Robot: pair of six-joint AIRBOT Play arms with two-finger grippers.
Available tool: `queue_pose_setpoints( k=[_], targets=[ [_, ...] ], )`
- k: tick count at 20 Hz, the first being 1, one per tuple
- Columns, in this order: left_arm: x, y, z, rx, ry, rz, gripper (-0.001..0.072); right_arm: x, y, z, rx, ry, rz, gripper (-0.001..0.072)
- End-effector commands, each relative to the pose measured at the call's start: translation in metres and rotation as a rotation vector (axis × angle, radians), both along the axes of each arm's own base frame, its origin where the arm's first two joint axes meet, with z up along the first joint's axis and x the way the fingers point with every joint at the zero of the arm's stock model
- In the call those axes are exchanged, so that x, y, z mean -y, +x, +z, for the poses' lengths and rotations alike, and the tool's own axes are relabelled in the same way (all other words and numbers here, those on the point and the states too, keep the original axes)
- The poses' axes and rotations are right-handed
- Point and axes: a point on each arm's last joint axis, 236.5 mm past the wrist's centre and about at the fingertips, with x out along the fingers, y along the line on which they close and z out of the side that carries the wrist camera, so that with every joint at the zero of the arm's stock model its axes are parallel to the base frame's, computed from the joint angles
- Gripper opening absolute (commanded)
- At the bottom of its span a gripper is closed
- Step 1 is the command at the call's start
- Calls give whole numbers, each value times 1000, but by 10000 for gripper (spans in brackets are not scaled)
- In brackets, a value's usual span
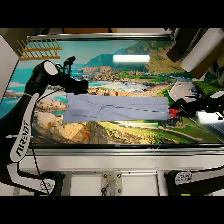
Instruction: Fold the clothes and pants, and hang the long-sleeved shirts on hangers.
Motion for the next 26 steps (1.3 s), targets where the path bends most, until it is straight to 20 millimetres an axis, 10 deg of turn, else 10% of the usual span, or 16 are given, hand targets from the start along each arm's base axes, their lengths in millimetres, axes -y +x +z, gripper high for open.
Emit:
queue_pose_setpoints(
  k=[1,6,11,14,19,26],
  targets=[
    [39,-8,-7,16,-3,-69,9,-29,4,-14,7,137,61,623],
    [69,-20,-25,-10,5,-129,9,-78,22,-21,20,214,113,580],
    [74,-24,-46,-54,13,-135,9,-94,29,-23,52,182,164,38],
    [74,-24,-60,-90,16,-109,9,-82,31,-6,74,128,168,12],
    [114,-16,-78,-127,-131,-56,8,-37,28,71,53,-131,276,12],
    [210,-13,-91,-73,-159,-227,8,-99,44,202,189,-210,433,11]
  ],
)
